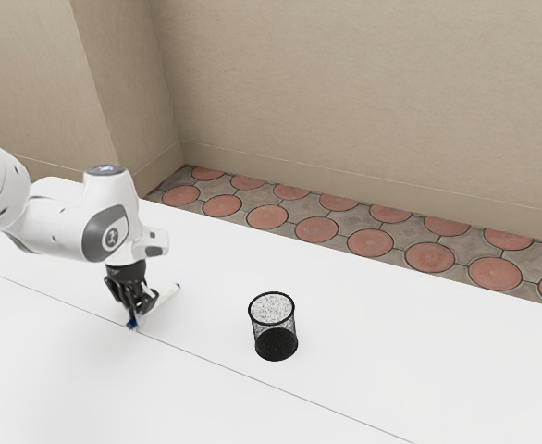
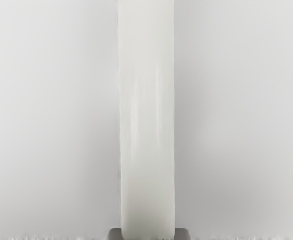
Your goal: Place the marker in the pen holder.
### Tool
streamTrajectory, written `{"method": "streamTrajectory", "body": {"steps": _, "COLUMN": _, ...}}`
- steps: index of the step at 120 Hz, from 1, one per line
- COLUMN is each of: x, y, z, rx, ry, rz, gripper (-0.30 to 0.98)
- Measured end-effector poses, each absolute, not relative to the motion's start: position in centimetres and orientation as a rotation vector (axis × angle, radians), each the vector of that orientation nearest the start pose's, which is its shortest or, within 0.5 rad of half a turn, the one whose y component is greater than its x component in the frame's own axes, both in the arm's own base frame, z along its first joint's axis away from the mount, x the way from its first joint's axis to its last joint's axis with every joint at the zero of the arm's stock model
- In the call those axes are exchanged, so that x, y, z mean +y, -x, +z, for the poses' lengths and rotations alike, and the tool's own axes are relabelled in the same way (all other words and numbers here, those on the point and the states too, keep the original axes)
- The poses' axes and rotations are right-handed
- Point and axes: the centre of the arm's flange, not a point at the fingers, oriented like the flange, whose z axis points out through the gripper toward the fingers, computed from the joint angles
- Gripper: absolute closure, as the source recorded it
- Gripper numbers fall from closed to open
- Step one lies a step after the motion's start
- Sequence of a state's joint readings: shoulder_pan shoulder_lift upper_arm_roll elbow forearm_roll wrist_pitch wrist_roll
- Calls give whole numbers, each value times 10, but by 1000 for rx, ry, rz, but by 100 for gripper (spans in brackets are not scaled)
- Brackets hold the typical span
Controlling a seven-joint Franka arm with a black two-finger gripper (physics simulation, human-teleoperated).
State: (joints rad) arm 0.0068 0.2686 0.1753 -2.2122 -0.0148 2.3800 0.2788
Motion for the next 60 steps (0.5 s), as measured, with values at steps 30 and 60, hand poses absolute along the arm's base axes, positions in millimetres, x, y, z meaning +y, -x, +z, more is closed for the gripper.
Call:
{"method": "streamTrajectory", "body": {"steps": 30, "x": 63, "y": -535, "z": 336, "rx": 215, "ry": 3122, "rz": 67, "gripper": 73}}
{"method": "streamTrajectory", "body": {"steps": 60, "x": 71, "y": -657, "z": 416, "rx": 122, "ry": 3085, "rz": 180, "gripper": 73}}
